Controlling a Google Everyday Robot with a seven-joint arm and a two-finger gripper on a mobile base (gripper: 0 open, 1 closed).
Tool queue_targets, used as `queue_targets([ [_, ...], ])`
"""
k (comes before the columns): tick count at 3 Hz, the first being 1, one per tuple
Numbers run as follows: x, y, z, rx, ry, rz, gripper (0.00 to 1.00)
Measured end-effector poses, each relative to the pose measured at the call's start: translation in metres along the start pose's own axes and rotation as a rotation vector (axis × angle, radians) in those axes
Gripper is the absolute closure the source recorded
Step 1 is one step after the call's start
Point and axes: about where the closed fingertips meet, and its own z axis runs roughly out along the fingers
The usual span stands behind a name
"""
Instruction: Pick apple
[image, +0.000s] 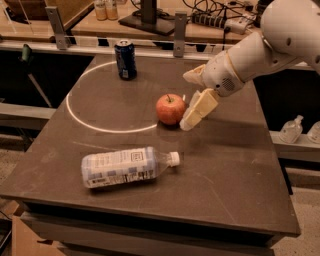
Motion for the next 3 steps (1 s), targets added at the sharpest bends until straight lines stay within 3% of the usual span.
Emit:
queue_targets([
  [1, -0.005, 0.002, 0.018, -0.047, -0.015, -0.005, 0.13],
  [2, -0.009, 0.008, 0.032, -0.100, -0.023, -0.015, 0.38],
  [3, -0.012, 0.017, 0.038, -0.136, -0.043, -0.050, 0.69],
])
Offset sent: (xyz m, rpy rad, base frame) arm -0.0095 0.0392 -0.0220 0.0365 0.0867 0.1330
